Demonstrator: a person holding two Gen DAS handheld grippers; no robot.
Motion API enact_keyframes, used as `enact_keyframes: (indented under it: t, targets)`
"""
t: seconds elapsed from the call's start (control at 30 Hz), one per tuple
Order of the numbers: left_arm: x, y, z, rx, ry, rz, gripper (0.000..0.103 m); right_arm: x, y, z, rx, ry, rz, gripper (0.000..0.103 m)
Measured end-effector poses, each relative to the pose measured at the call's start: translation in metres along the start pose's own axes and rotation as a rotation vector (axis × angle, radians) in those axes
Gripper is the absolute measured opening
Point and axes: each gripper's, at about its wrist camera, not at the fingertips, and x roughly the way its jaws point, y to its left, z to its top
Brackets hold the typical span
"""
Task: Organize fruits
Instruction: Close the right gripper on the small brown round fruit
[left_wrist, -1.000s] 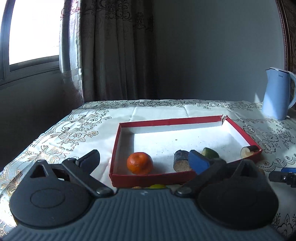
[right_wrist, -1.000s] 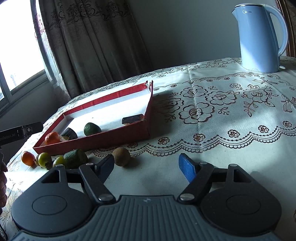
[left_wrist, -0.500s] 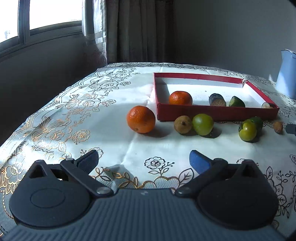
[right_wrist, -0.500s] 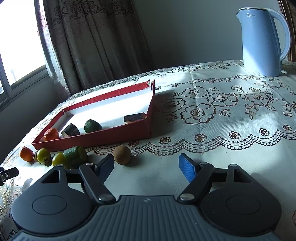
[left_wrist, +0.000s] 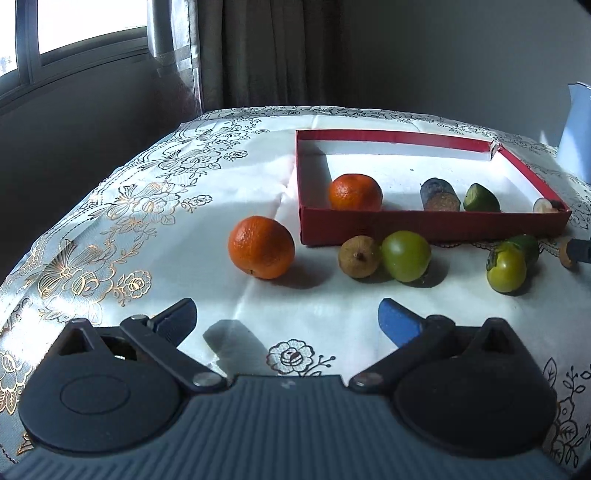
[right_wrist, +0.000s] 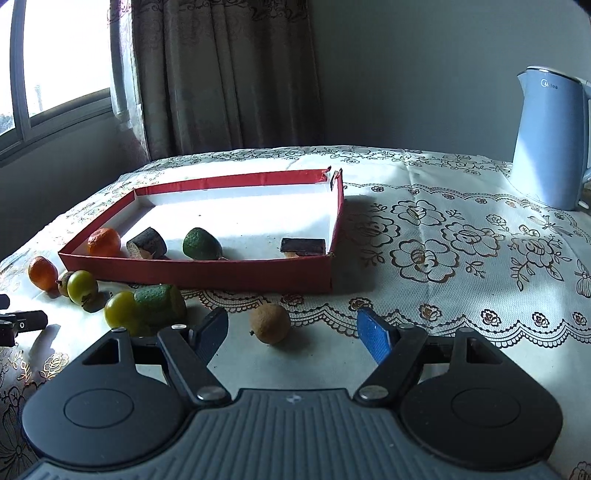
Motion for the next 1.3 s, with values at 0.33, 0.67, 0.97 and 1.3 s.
enact_keyframes:
  t: [0.33,0.67,0.97,1.3]
  targets:
    - [0.012,0.003,0.004,-0.025,0.024,-0.042,0.103,0.019,0.008,0.002,-0.064,0.049,0.003,0.041]
    - [0.012,0.003,0.003,-0.024,0.024,-0.040,0.103,0.018,0.012,0.000,-0.079,0.056,0.030,0.025]
    - [0.012,0.003,0.003,-0.023,0.023,-0.041,0.103,0.017,0.013,-0.001,-0.071,0.050,0.029,0.024]
    - [0.012,0.003,0.003,-0.024,0.023,-0.040,0.103,-0.002,0.024,0.030,-0.094,-0.060,0.043,0.024]
